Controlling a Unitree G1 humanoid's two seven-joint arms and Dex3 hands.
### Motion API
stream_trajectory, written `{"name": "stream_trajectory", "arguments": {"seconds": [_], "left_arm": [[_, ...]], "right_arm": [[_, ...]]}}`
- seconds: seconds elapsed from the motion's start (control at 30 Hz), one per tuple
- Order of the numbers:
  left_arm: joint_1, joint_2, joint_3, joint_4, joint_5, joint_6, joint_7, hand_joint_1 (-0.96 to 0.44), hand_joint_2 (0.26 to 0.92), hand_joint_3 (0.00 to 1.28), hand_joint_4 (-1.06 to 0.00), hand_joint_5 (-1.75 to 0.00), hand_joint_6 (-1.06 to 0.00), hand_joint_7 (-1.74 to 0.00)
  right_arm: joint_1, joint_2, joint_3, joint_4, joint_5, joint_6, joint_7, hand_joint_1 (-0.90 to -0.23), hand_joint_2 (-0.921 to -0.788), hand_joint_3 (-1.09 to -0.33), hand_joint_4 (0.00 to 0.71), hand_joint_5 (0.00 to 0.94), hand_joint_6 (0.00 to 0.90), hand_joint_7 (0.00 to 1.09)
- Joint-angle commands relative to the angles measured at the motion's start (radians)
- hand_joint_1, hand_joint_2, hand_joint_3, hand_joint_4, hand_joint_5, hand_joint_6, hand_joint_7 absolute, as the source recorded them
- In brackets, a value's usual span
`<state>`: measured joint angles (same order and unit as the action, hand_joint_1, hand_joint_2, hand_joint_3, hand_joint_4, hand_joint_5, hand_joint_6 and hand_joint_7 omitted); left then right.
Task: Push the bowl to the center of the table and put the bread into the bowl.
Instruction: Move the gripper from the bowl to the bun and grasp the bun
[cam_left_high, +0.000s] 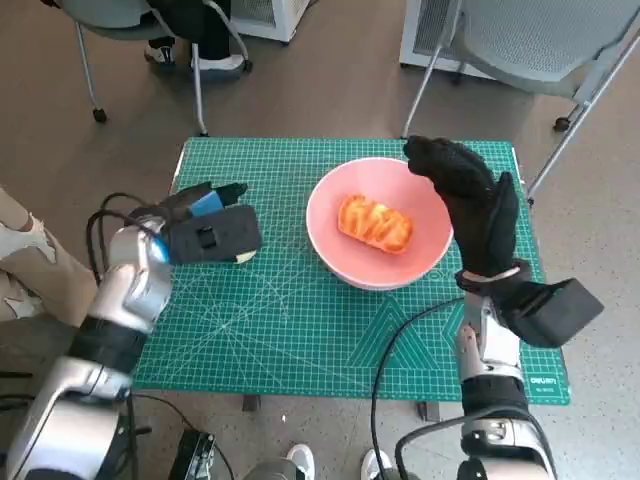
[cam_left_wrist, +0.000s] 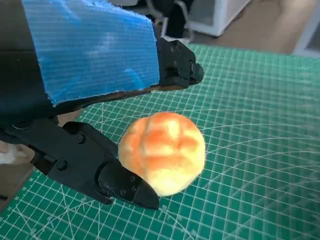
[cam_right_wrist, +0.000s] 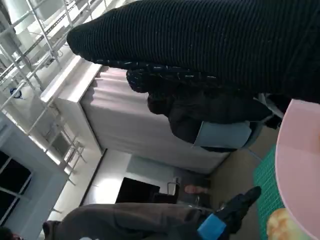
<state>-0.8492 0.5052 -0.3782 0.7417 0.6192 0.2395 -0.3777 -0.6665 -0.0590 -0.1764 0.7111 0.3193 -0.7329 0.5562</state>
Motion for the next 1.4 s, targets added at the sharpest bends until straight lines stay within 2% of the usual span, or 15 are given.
{"name": "stream_trajectory", "arguments": {"seconds": [0.03,0.27,0.53,0.93,1.4], "left_arm": [[-0.084,-0.035,-0.038,0.152,0.031,-0.012,0.039,-0.28,0.719,0.00,0.00,0.00,-0.21,0.00],[-0.158,-0.093,-0.081,0.323,0.045,-0.020,0.055,-0.30,0.720,0.00,0.00,0.00,-0.21,0.00],[-0.205,-0.140,-0.097,0.434,0.036,-0.036,0.041,-0.31,0.715,0.00,0.00,0.00,-0.21,0.00],[-0.222,-0.157,-0.102,0.504,0.030,-0.067,0.025,-0.32,0.715,0.00,0.00,0.00,-0.20,0.00],[-0.220,-0.181,-0.109,0.545,0.033,-0.078,0.079,-0.32,0.731,0.01,0.00,0.00,-0.20,0.00]], "right_arm": [[0.029,-0.005,-0.003,-0.011,0.006,0.020,-0.003,-0.627,-0.921,-0.788,0.196,0.001,0.047,0.48],[0.035,-0.004,-0.002,-0.022,-0.006,0.017,-0.018,-0.625,-0.921,-0.791,0.196,0.000,0.044,0.48],[0.040,-0.003,0.000,-0.028,-0.009,0.016,-0.025,-0.625,-0.921,-0.792,0.196,0.000,0.041,0.48],[0.045,-0.003,-0.004,-0.029,-0.001,0.018,-0.024,-0.626,-0.921,-0.792,0.195,0.000,0.038,0.48],[0.045,0.003,0.001,-0.030,-0.006,0.015,-0.028,-0.629,-0.921,-0.792,0.196,0.001,0.034,0.48]]}}
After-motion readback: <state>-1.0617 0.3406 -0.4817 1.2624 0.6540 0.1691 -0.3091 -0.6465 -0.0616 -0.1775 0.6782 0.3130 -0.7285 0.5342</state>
